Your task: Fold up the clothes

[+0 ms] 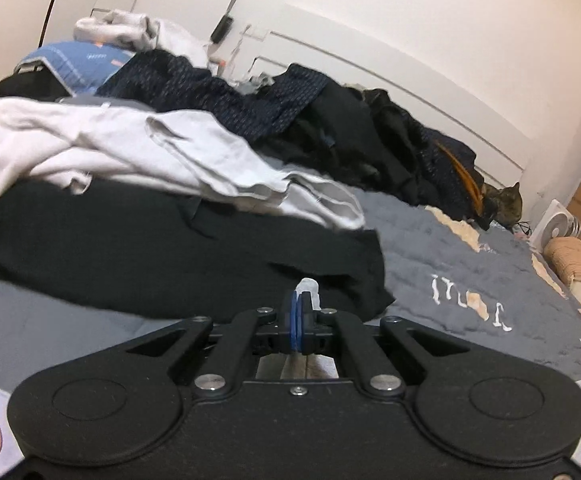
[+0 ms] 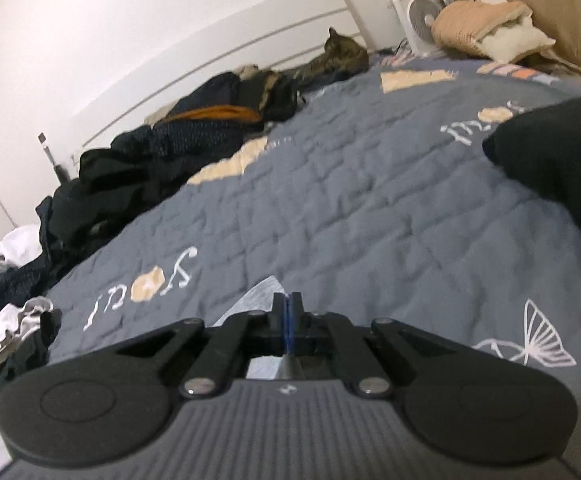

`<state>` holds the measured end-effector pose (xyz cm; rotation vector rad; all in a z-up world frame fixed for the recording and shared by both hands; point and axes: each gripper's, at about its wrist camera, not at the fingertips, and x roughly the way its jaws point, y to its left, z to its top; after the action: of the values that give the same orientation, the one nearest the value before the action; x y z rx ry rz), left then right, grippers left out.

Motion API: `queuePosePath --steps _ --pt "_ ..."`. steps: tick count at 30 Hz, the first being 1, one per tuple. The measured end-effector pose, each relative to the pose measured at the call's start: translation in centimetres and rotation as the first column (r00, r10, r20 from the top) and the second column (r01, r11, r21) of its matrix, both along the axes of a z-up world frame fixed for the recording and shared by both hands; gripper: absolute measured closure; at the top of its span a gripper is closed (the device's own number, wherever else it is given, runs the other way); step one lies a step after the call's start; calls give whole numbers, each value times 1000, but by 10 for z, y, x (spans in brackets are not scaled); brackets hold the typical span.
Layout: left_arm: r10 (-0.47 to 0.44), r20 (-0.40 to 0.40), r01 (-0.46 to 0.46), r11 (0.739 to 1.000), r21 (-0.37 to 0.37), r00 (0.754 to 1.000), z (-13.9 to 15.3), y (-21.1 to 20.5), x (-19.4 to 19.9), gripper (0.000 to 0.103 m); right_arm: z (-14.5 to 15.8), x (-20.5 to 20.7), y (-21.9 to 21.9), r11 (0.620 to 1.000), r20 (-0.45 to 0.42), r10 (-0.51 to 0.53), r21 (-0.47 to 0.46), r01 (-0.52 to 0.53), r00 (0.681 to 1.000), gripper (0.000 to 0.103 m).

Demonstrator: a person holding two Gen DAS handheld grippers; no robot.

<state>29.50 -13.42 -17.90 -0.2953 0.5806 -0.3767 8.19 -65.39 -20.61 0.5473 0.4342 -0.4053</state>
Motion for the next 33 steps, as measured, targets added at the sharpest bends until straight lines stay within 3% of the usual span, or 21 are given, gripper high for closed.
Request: queuePosePath --steps 6,14,17,20,23,24,25,33 --pt "1 5 -1 1000 -13 1000 0 -4 11 103 2 5 -3 1000 26 -13 -25 13 1000 103" --pt "26 -142 -20 999 40 990 -32 -6 24 101 -25 26 -5 999 -141 10 -34 -15 990 99" --pt "59 -124 -55 998 37 990 -22 3 21 100 -18 25 -3 998 -186 29 -51 -39 982 97" --pt "94 -97 -93 995 20 991 -6 15 13 99 -1 15 -2 997 -206 22 -73 -37 978 87" --pt "101 -108 -104 994 -21 989 8 25 -2 84 17 -3 1 998 -208 38 -45 -48 977 71" --pt "93 -107 -96 995 -26 990 12 25 -10 69 23 -10 3 998 -206 44 -33 -52 977 67" --pt "80 -102 -83 996 -29 992 16 24 -20 64 29 -19 7 998 -196 48 -22 -53 979 65" --pt "-5 -107 -3 997 -81 994 36 21 -102 64 51 -97 48 997 -155 82 11 -81 984 57"
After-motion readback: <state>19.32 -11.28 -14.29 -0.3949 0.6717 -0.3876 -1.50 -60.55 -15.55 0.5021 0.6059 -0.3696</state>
